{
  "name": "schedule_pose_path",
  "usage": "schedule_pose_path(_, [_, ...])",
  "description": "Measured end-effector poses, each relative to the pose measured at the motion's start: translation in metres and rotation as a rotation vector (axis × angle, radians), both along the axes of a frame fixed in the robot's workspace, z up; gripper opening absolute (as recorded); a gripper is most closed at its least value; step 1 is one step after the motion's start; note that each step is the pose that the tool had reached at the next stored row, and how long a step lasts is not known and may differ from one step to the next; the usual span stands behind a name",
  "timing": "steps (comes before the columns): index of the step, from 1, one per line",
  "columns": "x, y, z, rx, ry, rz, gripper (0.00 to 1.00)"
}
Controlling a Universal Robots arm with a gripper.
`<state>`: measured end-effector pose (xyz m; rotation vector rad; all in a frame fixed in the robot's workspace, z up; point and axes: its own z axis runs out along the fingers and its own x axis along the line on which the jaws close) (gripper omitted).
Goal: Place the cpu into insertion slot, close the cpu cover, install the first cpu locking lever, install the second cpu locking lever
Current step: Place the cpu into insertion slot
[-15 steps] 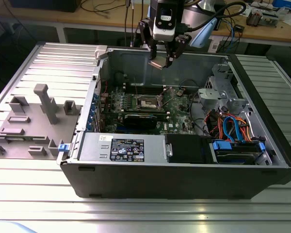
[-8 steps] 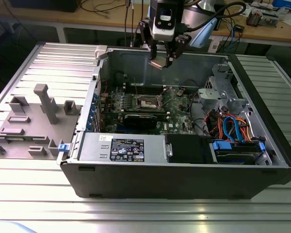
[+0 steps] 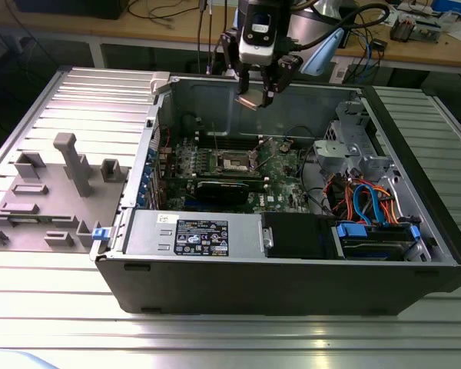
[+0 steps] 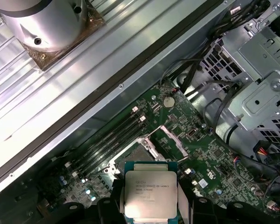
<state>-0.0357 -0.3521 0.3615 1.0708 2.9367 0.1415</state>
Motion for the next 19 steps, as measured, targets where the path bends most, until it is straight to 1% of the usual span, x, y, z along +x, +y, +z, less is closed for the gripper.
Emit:
schedule_pose_path(2, [0.0, 0.0, -0.0001, 0.0, -0.0001, -0.019, 0.54])
schedule_pose_path(4, [0.0, 0.0, -0.0001, 0.0, -0.0001, -0.066, 0.54])
schedule_pose_path(5, [0.0, 0.0, -0.0001, 0.0, 0.0, -0.074, 0.54])
schedule_pose_path(13, [0.0, 0.0, -0.0001, 0.0, -0.0001, -0.077, 0.54])
schedule_pose_path(19, [0.0, 0.0, -0.0002, 0.0, 0.0, -0.099, 0.54])
